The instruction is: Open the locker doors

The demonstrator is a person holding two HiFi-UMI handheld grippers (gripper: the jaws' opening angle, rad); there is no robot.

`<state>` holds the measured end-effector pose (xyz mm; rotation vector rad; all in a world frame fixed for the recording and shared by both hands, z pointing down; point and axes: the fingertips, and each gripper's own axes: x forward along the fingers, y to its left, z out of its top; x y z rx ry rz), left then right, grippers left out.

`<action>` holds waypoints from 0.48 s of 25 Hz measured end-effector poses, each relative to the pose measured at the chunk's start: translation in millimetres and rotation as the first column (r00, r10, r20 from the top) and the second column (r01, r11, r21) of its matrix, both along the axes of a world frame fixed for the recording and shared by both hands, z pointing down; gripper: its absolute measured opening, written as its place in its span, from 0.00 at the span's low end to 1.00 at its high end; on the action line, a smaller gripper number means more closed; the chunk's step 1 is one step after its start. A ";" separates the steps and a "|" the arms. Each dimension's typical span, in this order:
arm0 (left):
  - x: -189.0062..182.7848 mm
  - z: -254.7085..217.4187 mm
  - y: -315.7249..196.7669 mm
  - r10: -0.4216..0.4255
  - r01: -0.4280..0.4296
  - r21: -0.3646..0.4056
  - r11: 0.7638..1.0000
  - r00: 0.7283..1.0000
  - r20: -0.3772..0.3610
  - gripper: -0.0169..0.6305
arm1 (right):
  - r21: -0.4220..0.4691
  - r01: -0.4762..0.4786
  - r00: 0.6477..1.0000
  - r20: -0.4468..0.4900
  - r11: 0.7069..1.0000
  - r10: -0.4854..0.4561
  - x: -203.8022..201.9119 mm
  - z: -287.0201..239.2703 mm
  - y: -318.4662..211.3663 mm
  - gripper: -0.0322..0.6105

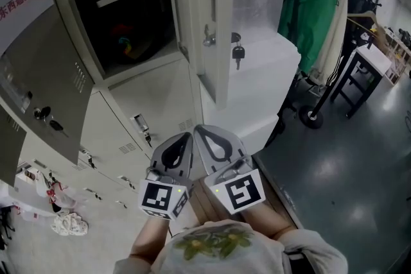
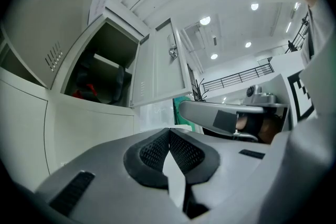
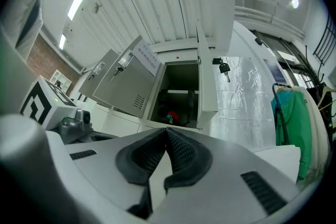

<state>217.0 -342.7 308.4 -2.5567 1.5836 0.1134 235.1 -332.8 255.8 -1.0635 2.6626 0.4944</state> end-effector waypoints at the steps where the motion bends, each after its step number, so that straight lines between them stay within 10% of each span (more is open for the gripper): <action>1: -0.5 -0.1 -0.1 0.000 0.000 0.000 1.000 1.000 0.000 0.07 | -0.001 -0.001 1.000 -0.001 1.000 0.001 -0.2 0.3 -0.4 0.10; 12: -2.0 -1.5 0.4 0.003 -0.003 -0.006 1.000 1.000 0.002 0.07 | -0.014 -0.006 1.000 0.003 1.000 0.006 -2.5 3.1 -2.9 0.10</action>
